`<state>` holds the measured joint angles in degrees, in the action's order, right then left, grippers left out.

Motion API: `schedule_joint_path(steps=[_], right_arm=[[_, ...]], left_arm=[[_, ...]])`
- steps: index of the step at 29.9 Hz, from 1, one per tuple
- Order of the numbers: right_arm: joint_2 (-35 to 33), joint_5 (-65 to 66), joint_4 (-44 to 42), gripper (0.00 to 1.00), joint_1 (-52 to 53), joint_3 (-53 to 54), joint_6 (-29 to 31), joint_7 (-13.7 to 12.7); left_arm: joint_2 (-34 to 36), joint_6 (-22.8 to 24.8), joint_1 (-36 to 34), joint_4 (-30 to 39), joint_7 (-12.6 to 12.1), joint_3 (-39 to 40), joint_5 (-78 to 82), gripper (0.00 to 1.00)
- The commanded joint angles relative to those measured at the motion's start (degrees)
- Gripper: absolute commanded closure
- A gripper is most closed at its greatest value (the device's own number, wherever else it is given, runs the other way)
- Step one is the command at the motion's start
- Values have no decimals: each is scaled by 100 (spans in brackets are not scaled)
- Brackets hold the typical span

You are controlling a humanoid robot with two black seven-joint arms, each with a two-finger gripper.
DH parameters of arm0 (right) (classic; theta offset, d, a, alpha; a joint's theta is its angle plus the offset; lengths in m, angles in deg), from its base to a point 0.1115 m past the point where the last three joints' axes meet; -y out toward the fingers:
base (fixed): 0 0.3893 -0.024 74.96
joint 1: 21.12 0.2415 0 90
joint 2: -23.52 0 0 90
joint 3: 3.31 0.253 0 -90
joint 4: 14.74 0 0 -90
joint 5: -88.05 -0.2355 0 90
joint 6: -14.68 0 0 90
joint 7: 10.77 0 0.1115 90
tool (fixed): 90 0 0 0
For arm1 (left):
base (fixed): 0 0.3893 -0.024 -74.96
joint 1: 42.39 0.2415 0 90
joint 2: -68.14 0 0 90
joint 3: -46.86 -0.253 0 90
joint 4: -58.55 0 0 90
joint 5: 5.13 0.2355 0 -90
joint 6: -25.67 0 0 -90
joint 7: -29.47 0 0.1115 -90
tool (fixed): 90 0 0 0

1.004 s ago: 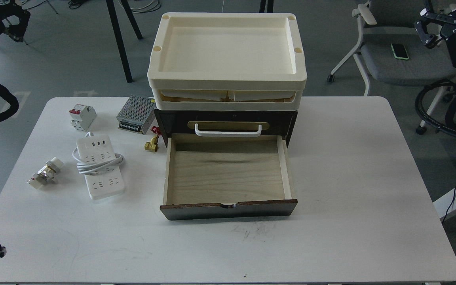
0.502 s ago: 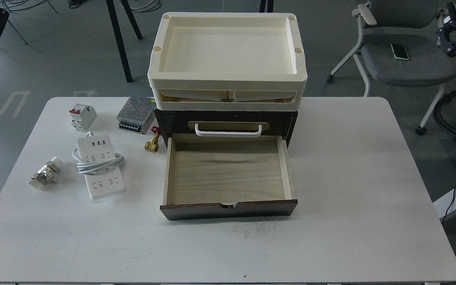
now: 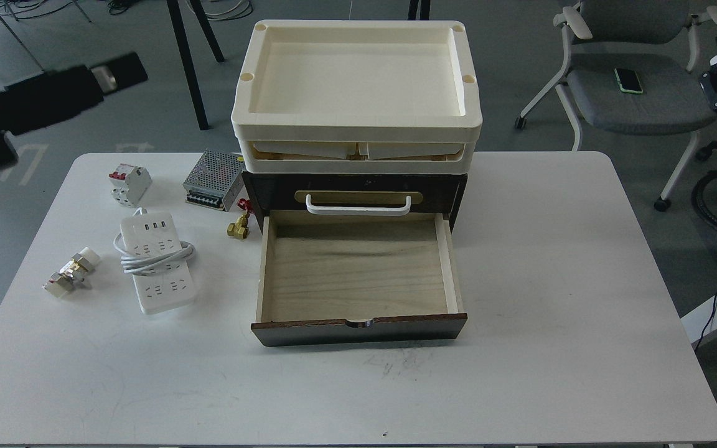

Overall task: Put charging cable into cabinet
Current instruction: 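Reach the left gripper toward the white power strip with coiled cable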

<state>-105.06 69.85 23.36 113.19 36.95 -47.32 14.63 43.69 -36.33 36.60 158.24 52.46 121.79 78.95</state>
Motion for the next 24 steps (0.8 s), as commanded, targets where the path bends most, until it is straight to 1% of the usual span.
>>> schedule_joint_path(steps=[1,3,6,10,12,15,17,22,24], right_arm=[[-45,1,5,0,-36,26,0,-1],[-36,1,5,0,-36,26,0,-1],[-36,1,5,0,-45,26,0,-1],[-9,1,5,0,-80,26,0,-1],[-9,1,5,0,-98,26,0,-1],[-9,1,5,0,-159,34,0,-1],[-9,1,-4,0,-168,34,0,-1],[8,1,-13,0,-203,34,0,8],[-1,1,-13,0,-203,78,0,8]], left_arm=[[-173,0,275,-369,152,-713,3907,3],[-454,0,127,-817,232,-1286,4092,3],[-885,0,-347,-1319,241,-1805,4092,3],[-1307,0,-603,-1846,223,-2131,4092,3],[-1562,0,-839,-2119,232,-2280,4092,3],[-1677,-22,-1139,-2550,232,-2605,4092,3],[-1782,-163,-1358,-2831,241,-2895,4092,3],[-2265,-461,-1983,-3841,285,-3537,4092,5],[-2424,-637,-2106,-4036,398,-3748,4092,7]])
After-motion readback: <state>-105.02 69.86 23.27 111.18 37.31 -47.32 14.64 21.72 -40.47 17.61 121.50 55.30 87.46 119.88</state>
